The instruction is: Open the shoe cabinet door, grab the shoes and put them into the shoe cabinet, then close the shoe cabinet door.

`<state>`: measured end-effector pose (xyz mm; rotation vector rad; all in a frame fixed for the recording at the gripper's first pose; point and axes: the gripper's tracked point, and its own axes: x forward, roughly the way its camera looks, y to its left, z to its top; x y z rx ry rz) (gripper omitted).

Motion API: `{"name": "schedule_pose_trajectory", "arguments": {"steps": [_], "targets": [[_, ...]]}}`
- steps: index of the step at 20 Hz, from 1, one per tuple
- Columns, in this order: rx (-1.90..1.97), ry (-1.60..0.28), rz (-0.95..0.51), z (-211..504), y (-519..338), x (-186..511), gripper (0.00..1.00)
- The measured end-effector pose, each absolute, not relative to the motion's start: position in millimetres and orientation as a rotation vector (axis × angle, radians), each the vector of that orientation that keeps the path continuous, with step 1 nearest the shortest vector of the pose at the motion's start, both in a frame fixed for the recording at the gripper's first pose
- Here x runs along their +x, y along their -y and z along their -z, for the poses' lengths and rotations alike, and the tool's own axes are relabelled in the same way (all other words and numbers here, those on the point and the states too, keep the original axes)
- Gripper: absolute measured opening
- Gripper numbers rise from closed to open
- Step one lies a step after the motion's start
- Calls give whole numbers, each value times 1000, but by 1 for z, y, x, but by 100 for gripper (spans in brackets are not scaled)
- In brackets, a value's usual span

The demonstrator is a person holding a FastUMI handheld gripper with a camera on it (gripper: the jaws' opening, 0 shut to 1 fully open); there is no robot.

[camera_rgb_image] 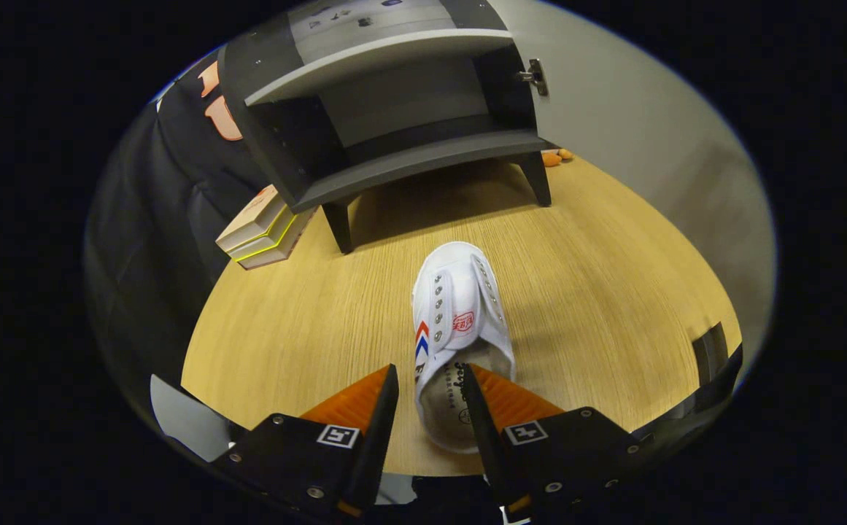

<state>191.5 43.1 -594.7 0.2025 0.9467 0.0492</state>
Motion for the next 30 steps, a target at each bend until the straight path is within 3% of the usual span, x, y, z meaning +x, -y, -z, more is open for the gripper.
{"name": "schedule_pose_trajectory", "arguments": {"steps": [12,19,30], "targets": [[225,-895,-53,622,-53,218,34],[194,-867,-62,623,-59,222,4],[239,-818,-52,547,-55,241,0]]}}
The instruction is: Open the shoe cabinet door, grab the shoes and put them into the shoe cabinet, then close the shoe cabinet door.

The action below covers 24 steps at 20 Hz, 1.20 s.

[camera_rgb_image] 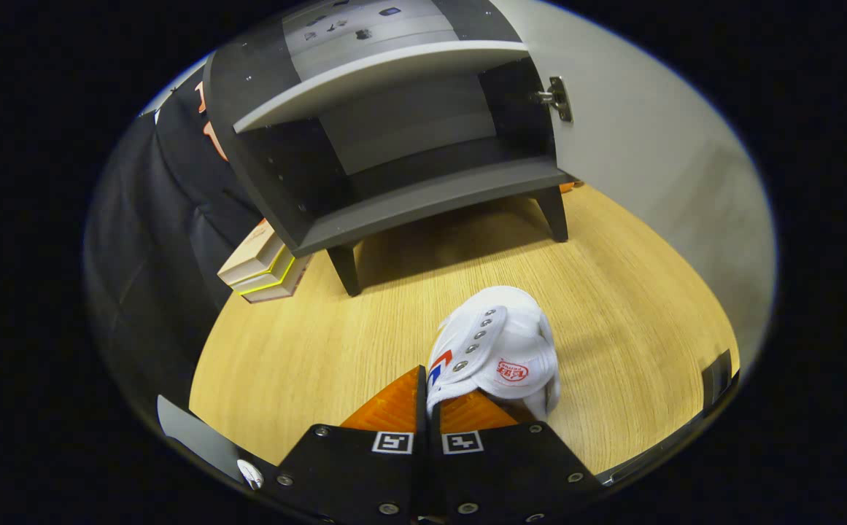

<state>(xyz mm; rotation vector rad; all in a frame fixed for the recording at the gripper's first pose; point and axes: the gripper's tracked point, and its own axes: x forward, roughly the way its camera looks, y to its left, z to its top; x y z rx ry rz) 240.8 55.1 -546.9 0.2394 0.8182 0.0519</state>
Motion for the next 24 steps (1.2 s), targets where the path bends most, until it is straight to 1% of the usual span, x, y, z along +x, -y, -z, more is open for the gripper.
{"name": "schedule_pose_trajectory", "arguments": {"steps": [4,7,10,16,20,24], "targets": [[172,-753,-79,491,-61,237,0],[132,-695,-87,434,-58,226,0],[93,-619,-93,385,-68,232,0],[38,-510,-103,314,-80,234,0],[19,-489,-119,293,-88,240,0],[7,-484,-142,285,-93,273,0]]}}
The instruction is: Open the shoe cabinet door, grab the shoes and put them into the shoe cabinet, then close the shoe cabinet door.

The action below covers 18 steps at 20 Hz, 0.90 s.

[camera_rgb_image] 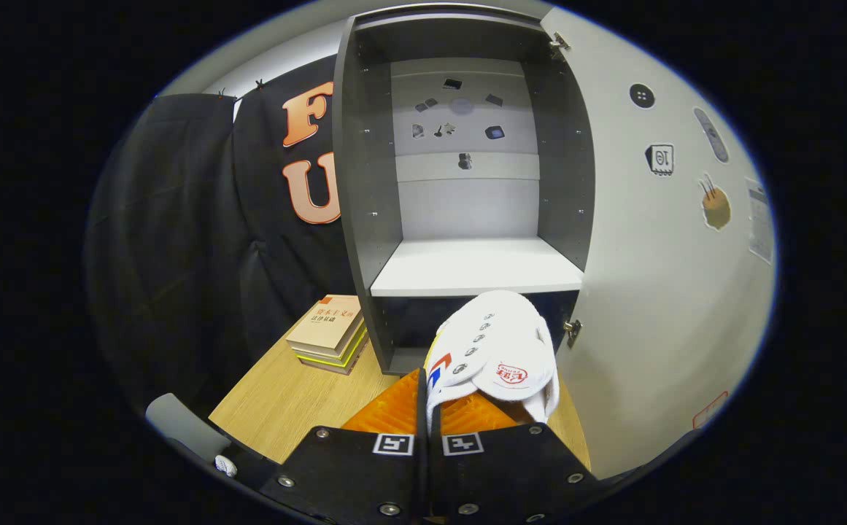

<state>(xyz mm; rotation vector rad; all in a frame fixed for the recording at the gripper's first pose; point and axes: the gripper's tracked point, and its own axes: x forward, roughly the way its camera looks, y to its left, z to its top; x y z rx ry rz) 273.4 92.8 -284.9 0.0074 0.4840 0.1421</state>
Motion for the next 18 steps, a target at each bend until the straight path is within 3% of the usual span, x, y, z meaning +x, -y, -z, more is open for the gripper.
{"name": "schedule_pose_trajectory", "arguments": {"steps": [18], "targets": [[41,-492,-249,288,-88,493,0]]}}
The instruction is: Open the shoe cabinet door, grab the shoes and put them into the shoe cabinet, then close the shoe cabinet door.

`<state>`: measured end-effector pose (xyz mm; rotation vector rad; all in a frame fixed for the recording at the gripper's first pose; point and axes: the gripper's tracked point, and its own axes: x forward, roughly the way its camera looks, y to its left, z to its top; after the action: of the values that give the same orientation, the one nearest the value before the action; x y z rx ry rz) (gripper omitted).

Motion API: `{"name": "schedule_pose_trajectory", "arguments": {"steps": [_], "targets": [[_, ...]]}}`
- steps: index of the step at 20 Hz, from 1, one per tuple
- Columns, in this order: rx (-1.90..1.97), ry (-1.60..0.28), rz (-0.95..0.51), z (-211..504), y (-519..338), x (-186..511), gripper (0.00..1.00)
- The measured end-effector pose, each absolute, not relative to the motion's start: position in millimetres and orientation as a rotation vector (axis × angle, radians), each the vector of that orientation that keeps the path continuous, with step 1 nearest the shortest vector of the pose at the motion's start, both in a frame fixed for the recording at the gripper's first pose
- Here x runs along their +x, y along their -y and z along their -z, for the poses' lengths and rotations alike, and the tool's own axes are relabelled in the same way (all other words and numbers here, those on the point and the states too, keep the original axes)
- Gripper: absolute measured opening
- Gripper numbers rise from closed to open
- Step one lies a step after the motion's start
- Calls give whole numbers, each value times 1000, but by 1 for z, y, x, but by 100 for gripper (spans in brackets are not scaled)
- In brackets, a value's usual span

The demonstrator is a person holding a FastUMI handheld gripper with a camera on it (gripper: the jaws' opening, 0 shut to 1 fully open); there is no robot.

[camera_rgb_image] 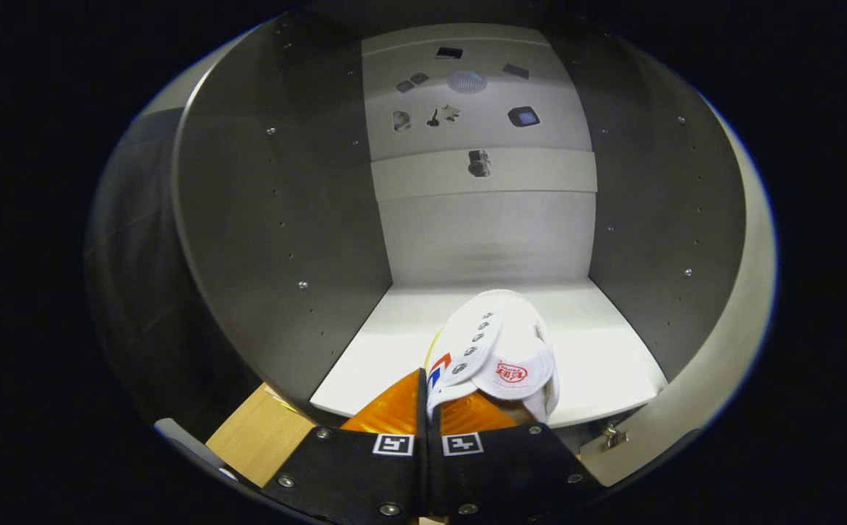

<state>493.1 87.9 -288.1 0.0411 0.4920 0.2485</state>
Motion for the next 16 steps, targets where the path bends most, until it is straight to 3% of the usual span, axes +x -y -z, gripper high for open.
{"name": "schedule_pose_trajectory", "arguments": {"steps": [12,16], "targets": [[54,-506,-278,307,-92,572,0],[66,-511,-276,309,-89,569,2]]}}
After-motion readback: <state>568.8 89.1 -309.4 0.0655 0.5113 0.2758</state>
